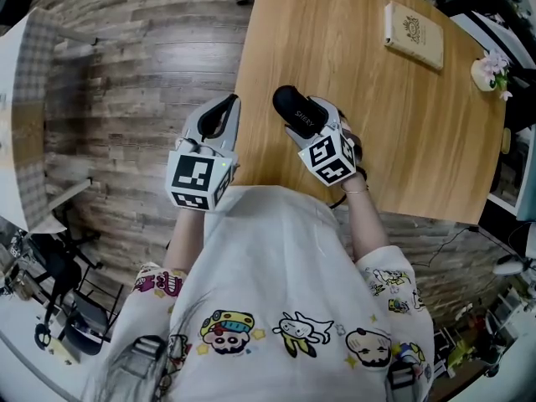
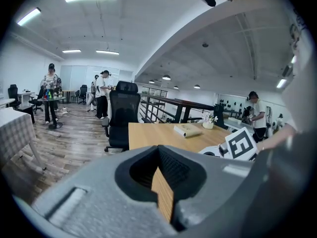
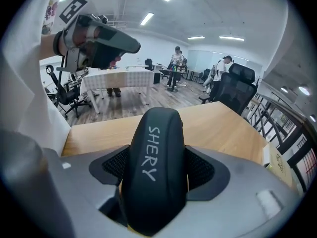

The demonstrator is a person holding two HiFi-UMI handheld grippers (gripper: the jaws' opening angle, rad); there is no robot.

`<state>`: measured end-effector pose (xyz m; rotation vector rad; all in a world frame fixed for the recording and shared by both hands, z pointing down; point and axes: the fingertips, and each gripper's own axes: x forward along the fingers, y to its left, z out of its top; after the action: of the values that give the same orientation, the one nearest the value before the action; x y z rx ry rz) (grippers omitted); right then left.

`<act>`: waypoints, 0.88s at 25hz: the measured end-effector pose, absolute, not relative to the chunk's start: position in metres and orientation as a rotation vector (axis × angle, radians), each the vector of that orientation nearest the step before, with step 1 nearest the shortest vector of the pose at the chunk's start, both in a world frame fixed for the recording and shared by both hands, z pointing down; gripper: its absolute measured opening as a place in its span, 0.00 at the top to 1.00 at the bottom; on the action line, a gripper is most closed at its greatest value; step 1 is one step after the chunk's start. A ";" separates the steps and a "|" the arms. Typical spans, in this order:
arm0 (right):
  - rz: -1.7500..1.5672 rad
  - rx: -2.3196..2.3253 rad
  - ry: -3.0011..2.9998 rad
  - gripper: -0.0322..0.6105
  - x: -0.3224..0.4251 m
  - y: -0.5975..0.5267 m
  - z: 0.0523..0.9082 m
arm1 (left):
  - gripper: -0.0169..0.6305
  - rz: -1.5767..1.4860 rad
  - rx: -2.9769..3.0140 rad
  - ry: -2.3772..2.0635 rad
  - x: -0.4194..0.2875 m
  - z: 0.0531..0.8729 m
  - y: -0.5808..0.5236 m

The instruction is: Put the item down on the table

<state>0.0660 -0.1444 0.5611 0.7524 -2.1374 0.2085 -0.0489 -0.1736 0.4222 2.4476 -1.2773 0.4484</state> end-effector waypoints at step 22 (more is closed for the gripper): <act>0.199 0.582 -2.105 0.39 0.041 -0.134 0.602 | 0.98 0.448 2.421 -1.285 -0.055 0.429 -0.176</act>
<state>0.0414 -0.1338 0.6022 0.5821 -2.1048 0.1995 -0.0549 -0.1762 0.4295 2.4207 -1.2848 0.4477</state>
